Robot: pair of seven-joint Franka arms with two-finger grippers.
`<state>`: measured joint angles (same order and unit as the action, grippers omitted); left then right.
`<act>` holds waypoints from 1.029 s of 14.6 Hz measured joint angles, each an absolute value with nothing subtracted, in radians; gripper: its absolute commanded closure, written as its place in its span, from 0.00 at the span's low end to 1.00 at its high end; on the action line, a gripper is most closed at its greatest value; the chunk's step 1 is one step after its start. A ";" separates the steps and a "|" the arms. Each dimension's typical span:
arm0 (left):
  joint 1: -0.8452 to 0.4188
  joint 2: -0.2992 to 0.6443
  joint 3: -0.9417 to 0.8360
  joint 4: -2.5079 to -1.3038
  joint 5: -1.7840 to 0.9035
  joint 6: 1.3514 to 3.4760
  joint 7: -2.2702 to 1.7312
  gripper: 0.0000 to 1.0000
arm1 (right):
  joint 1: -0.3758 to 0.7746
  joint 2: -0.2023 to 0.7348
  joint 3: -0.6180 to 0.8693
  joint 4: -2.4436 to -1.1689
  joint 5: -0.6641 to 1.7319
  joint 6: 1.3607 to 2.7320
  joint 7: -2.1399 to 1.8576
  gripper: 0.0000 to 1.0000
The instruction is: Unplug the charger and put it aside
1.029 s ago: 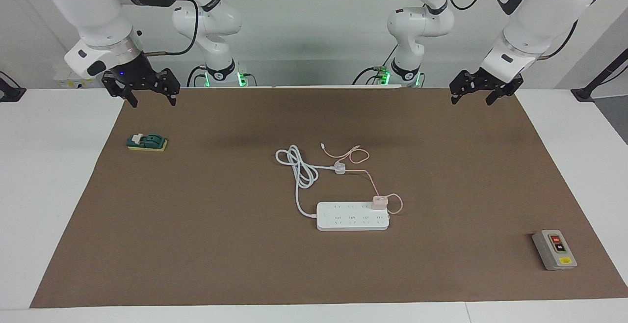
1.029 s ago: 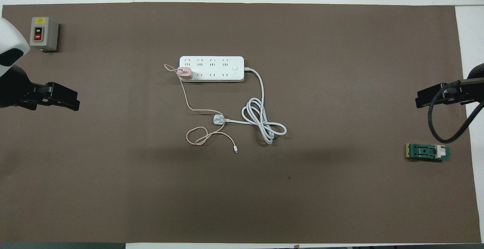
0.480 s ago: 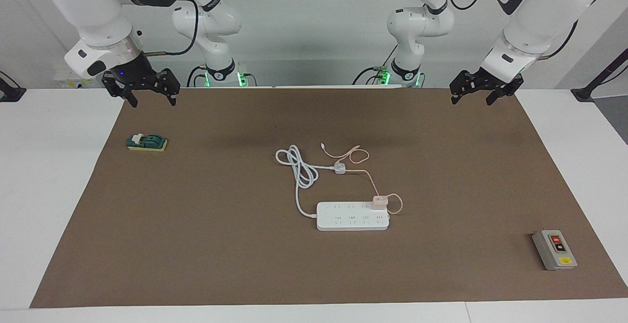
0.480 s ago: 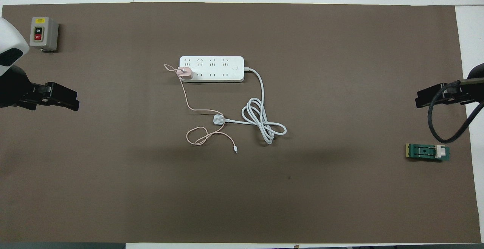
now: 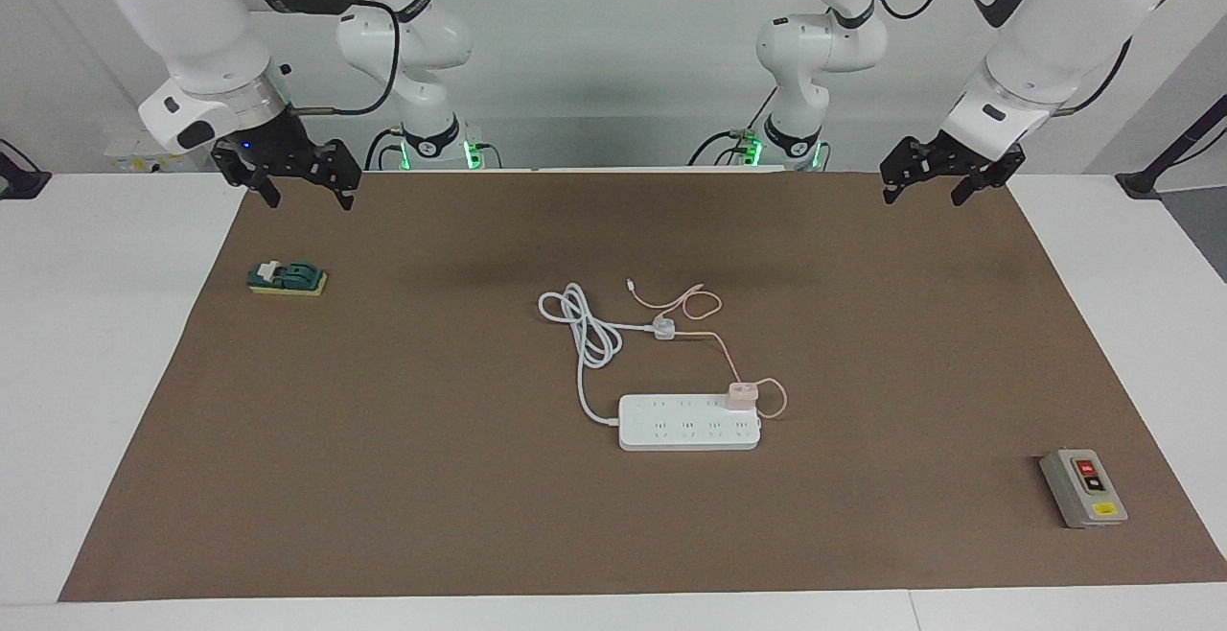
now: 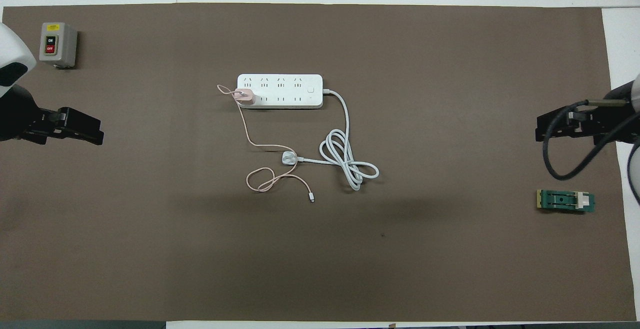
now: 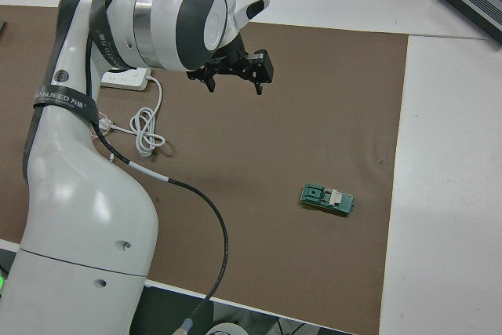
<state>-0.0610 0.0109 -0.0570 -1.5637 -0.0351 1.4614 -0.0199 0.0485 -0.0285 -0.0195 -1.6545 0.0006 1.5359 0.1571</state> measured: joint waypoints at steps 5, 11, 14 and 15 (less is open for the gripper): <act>-0.061 0.010 -0.057 -1.562 -0.033 1.463 -0.020 0.00 | 0.149 0.029 -0.012 -1.706 0.117 1.644 0.514 0.00; -0.062 0.007 -0.061 -1.559 -0.032 1.485 -0.131 0.00 | 0.286 0.207 -0.009 -1.713 0.296 1.887 0.951 0.00; -0.092 0.021 -0.065 -1.565 -0.032 1.522 -0.306 0.00 | 0.336 0.270 -0.009 -1.710 0.411 1.972 1.108 0.00; -0.112 0.033 -0.066 -1.564 -0.032 1.531 -0.376 0.00 | 0.350 0.293 -0.009 -1.705 0.446 1.999 1.149 0.00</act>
